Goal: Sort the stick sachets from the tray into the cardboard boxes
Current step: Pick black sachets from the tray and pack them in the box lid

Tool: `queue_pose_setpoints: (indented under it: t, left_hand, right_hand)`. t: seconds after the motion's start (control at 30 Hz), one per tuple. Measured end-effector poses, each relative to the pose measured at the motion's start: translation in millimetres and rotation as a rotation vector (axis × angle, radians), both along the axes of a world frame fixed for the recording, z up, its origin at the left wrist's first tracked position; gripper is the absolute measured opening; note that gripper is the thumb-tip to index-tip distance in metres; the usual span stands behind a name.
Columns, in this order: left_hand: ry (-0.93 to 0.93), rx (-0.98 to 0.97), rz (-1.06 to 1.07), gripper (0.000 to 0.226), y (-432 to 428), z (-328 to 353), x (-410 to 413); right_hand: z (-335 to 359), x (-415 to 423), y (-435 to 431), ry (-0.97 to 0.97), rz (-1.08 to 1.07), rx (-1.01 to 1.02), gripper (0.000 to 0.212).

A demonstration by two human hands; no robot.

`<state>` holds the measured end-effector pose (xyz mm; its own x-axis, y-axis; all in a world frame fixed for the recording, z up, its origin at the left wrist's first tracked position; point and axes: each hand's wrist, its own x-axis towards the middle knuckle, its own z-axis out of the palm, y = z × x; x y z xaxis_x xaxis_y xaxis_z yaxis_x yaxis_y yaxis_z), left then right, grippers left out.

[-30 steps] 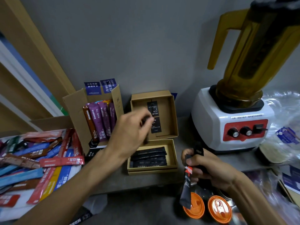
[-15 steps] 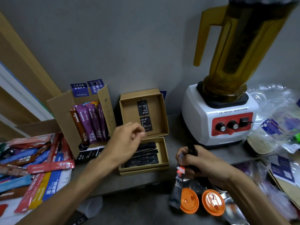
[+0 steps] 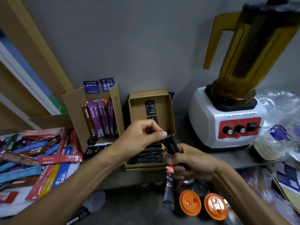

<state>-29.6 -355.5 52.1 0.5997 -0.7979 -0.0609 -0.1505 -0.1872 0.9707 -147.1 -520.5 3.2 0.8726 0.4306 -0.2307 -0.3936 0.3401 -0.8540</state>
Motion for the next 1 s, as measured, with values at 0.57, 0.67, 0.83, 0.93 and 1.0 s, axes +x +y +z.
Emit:
queue_pose_setpoints:
  t: [0.57, 0.67, 0.83, 0.93, 1.0]
  left_hand:
    - [0.219, -0.039, 0.39, 0.014, 13.9, 29.4, 32.0]
    - [0.219, -0.032, 0.407, 0.015, 18.7, 27.2, 32.8]
    - [0.359, -0.165, 0.44, 0.014, 23.0, 22.6, 32.5]
    - [0.425, -0.228, 0.45, 0.012, 21.8, 17.6, 32.6]
    - [0.444, -0.275, 0.445, 0.014, 20.0, 15.2, 31.0]
  right_hand:
    - [-17.7, -26.9, -39.2, 0.119, -0.267, 0.165, 0.034]
    - [-18.7, -28.7, -42.5, 0.129, -0.3, 0.139, 0.037]
    - [-18.6, -29.7, -43.2, 0.109, -0.309, 0.143, 0.034]
    - [-17.3, -29.2, -44.5, 0.109, -0.321, 0.137, 0.03]
    - [-18.0, -28.7, -44.9, 0.118, -0.335, 0.131, 0.028]
